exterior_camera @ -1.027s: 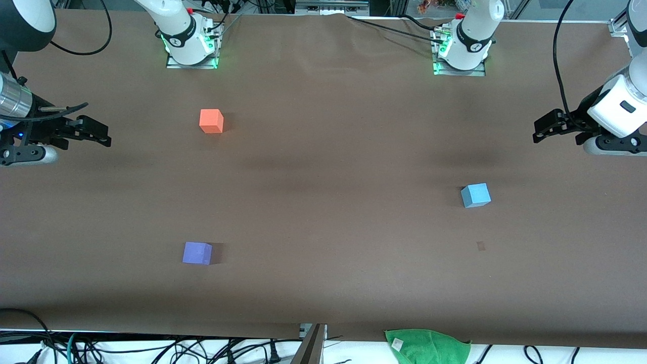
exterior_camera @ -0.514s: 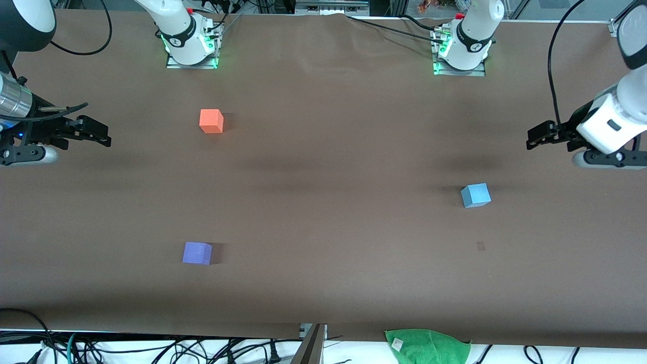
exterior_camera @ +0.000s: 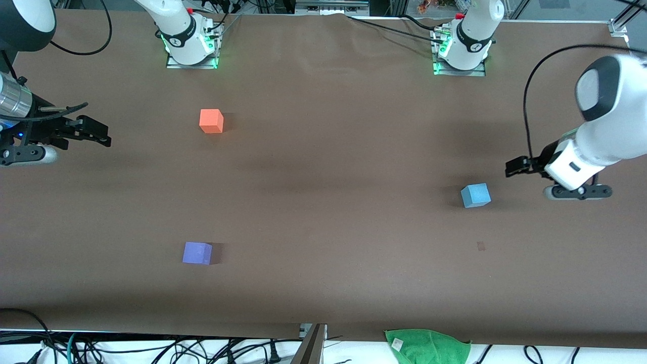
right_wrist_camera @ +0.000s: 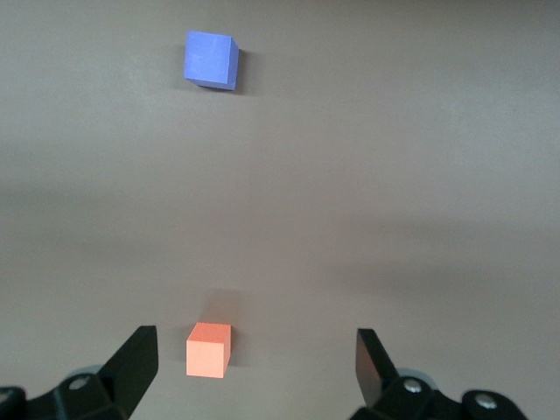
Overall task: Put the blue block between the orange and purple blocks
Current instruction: 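Reach the left gripper down toward the light blue cube, then close the left gripper on the light blue cube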
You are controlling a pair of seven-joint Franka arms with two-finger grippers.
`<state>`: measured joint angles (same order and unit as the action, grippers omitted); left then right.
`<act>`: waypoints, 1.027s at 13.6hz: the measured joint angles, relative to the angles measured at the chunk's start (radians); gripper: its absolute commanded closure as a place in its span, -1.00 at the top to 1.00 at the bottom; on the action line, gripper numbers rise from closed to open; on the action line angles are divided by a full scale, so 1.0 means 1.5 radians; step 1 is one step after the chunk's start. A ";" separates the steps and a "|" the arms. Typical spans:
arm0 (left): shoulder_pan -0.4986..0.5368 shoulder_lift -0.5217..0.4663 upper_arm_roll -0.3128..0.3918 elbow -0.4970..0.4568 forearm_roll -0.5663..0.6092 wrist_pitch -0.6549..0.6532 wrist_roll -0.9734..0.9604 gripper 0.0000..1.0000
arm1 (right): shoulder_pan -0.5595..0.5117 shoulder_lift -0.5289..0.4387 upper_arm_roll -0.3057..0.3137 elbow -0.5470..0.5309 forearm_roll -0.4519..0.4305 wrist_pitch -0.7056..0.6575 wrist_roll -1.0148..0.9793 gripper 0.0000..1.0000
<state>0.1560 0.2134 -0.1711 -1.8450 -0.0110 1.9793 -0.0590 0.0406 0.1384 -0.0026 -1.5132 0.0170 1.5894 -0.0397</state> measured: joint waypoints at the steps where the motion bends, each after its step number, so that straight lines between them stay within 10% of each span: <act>1: 0.000 0.012 0.000 -0.025 0.000 0.042 -0.001 1.00 | 0.000 0.000 0.000 0.000 0.000 0.000 0.000 1.00; 14: 0.005 0.170 0.001 -0.087 0.000 0.252 -0.051 1.00 | 0.000 0.000 0.000 0.000 0.000 0.000 0.000 1.00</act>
<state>0.1632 0.4690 -0.1694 -1.9755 -0.0110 2.3576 -0.1353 0.0405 0.1383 -0.0026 -1.5126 0.0170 1.5893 -0.0397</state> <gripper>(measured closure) 0.000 0.000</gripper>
